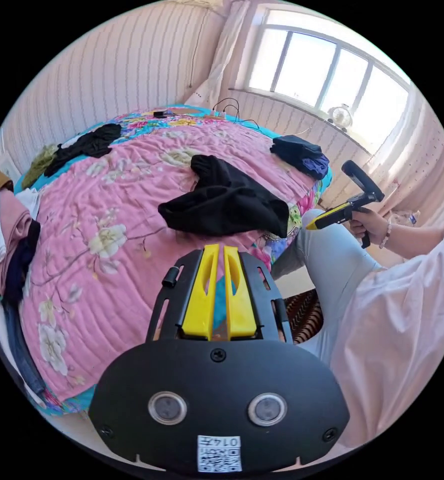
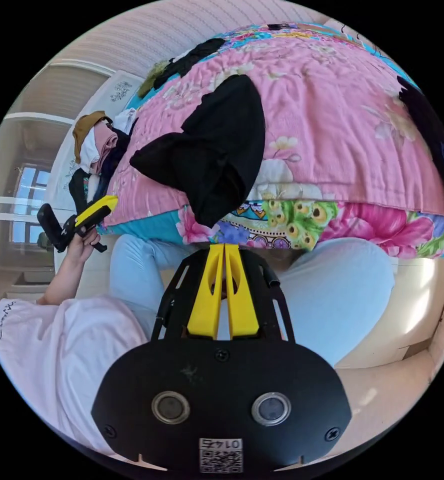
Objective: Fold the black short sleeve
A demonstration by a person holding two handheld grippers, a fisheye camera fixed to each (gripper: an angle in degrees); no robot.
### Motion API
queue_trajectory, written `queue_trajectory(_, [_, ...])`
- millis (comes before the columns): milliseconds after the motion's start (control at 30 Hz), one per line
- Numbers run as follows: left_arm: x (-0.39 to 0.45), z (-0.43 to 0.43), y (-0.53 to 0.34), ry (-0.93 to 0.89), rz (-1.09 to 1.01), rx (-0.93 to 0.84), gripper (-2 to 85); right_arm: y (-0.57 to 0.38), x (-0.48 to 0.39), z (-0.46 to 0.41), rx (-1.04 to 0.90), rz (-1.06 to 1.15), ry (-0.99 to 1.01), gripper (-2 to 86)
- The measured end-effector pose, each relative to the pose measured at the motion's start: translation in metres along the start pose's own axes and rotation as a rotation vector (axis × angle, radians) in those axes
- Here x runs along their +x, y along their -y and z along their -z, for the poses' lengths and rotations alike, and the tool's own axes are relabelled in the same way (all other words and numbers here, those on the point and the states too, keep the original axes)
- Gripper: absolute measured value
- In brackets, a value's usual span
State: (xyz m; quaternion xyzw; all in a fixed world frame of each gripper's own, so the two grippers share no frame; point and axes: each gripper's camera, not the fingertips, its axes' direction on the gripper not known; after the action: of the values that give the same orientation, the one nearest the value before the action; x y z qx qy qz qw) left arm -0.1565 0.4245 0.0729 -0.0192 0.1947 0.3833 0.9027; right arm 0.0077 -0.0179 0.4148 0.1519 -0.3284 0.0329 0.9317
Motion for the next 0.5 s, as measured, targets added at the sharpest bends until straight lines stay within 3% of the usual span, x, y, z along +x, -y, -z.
queue_trajectory(300, [-0.032,-0.036,0.078,0.129,-0.021,0.023,5.6,0.065,-0.015,0.034,0.196,0.217,-0.211,7.2])
queue_trajectory(500, [-0.063,-0.117,0.092,0.151,0.044,-0.214,5.9,0.093,0.016,0.015,0.140,0.102,-0.296,8.7])
